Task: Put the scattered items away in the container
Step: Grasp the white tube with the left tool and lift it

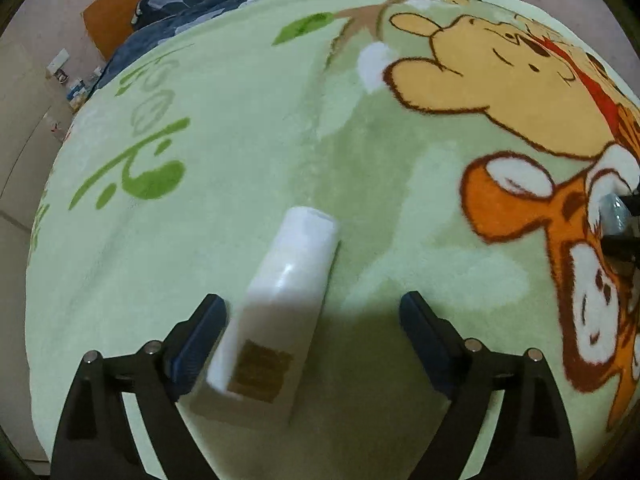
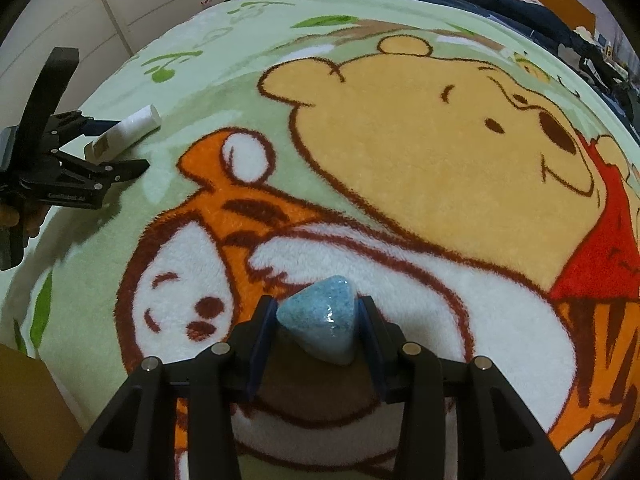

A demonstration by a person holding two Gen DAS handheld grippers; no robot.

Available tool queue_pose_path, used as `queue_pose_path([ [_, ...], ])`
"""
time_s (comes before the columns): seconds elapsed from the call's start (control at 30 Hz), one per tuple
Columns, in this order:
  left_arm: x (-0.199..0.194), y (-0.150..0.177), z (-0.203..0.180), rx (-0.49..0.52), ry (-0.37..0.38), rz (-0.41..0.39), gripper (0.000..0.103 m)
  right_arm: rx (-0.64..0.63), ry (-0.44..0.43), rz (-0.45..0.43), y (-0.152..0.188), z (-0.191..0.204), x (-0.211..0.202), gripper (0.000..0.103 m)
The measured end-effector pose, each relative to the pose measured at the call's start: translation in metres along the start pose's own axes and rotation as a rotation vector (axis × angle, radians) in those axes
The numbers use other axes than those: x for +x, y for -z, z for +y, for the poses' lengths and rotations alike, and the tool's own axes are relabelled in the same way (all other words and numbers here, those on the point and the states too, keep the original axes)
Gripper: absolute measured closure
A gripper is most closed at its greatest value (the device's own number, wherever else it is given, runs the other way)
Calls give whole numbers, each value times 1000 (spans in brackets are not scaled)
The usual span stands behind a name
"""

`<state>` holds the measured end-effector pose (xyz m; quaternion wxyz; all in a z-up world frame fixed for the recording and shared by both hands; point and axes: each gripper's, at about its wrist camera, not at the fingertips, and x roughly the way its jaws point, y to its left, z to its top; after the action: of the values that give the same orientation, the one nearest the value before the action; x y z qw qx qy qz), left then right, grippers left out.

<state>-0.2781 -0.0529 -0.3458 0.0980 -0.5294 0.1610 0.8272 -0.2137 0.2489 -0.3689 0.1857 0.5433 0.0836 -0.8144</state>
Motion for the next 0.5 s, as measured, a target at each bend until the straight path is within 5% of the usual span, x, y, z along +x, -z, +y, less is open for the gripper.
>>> queue_pose_path([
  [0.13, 8, -8, 11, -16, 55, 11, 12, -7, 7, 7, -4, 5, 0, 60],
  [0.23, 14, -16, 10, -19, 113, 45, 39, -1, 7, 7, -7, 8, -1, 59],
  [0.3, 7, -14, 8, -14, 99, 40, 69, 1, 7, 7, -9, 13, -1, 58],
  [0.5, -12, 6, 14, -109, 136, 65, 71, -6, 45, 16, -19, 30, -5, 62],
])
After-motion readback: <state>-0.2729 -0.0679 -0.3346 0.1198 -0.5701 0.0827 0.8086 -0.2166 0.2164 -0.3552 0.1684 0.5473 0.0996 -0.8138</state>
